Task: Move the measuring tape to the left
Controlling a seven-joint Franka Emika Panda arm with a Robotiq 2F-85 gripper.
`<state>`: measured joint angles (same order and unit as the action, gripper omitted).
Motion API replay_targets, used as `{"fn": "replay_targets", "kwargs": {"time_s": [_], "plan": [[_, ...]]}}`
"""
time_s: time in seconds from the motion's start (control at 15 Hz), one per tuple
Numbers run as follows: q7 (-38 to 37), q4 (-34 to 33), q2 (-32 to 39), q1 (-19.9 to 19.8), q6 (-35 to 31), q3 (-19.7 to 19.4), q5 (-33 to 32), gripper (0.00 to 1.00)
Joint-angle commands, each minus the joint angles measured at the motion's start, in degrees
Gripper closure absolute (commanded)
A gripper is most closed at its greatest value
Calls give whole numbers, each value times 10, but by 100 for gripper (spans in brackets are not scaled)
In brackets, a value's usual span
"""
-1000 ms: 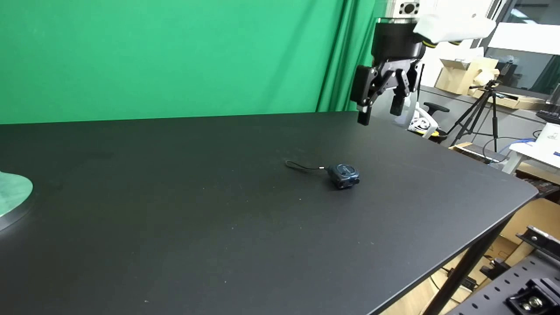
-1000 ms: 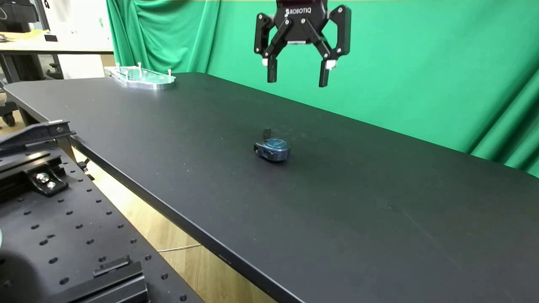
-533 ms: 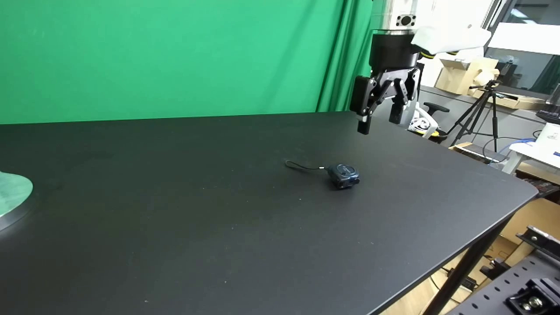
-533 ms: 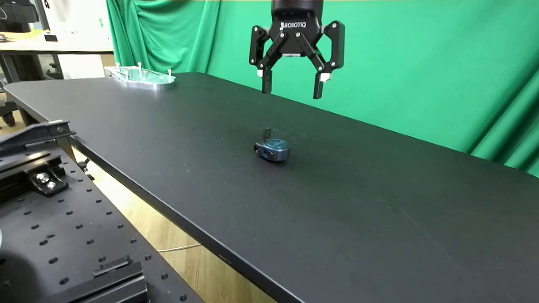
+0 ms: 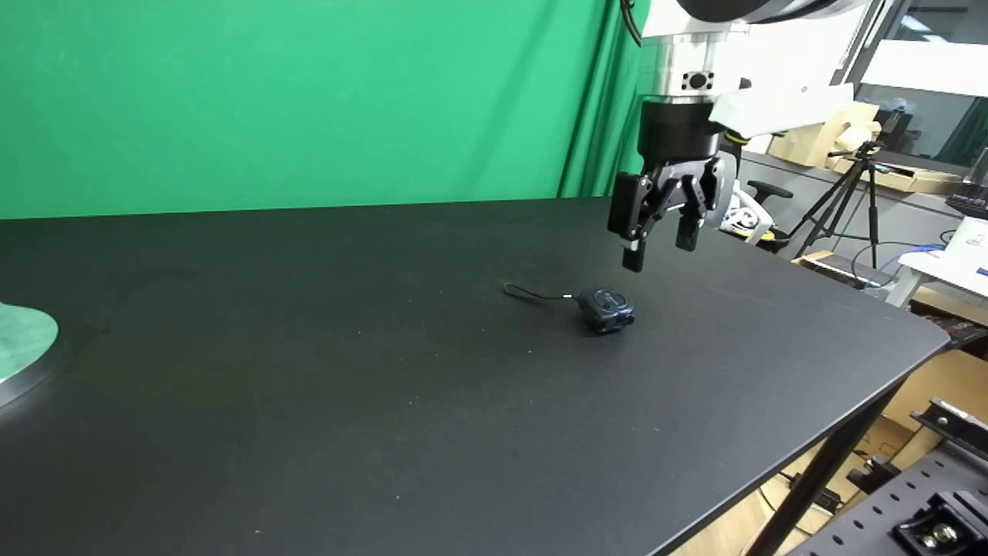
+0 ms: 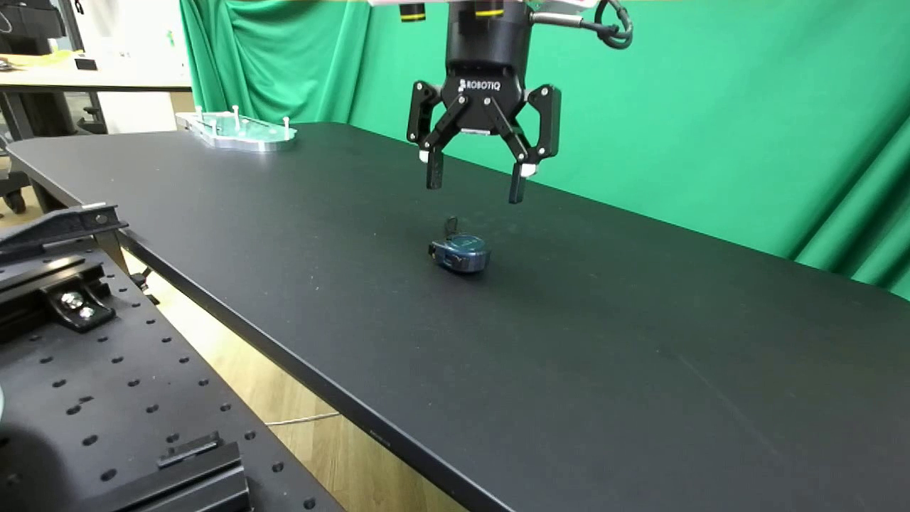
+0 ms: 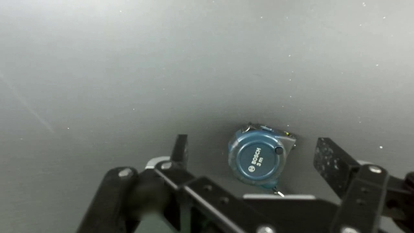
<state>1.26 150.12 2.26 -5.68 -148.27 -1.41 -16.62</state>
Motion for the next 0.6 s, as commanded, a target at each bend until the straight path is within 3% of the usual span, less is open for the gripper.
{"fn": "replay_targets", "kwargs": {"time_s": [0.0,0.53], "plan": [[-1,-29,54,8,-27,-11,16,0],[3,-69,141,13,-81,-8,102,0]]}}
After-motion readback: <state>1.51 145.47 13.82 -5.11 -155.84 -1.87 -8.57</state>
